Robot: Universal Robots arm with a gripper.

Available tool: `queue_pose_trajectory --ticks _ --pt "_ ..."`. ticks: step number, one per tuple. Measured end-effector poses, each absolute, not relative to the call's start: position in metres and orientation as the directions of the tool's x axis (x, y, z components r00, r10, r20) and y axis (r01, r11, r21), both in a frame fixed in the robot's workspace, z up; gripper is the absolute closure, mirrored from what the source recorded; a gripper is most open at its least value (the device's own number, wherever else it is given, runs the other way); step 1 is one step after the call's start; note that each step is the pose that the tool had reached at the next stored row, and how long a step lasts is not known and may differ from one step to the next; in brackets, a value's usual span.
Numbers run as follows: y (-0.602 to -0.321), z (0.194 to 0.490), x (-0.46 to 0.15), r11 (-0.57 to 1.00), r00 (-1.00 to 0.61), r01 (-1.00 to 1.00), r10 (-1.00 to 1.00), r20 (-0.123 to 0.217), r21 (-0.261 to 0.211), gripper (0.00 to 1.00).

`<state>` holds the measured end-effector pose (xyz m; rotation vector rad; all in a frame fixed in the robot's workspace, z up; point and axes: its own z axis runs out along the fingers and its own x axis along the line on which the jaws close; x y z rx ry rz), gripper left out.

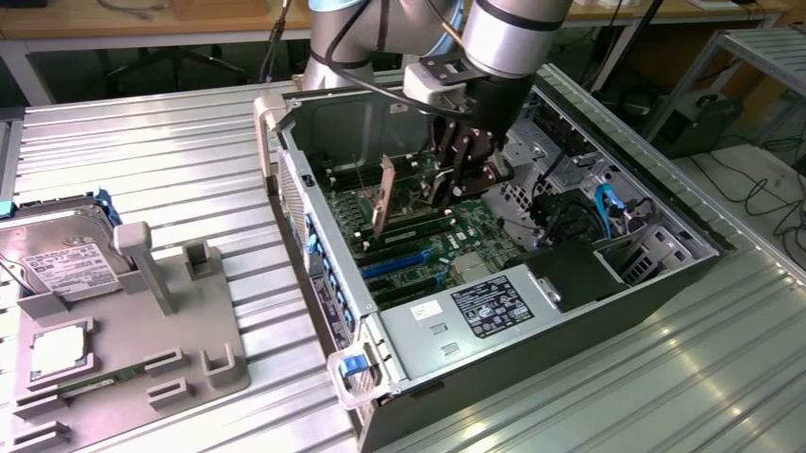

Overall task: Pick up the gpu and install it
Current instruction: 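Insert the gpu into the slot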

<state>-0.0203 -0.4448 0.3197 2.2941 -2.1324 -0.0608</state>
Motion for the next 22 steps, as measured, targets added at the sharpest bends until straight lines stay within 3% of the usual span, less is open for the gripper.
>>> queue_pose_trajectory --ticks 13,22 --pt "-0.445 0.308 -0.021 -0.065 0.065 -0.998 -0.998 -0.021 0.026 0.72" --pt "-0.444 0.292 -0.021 0.031 -0.032 -0.999 -0.999 -0.020 0.026 0.72"
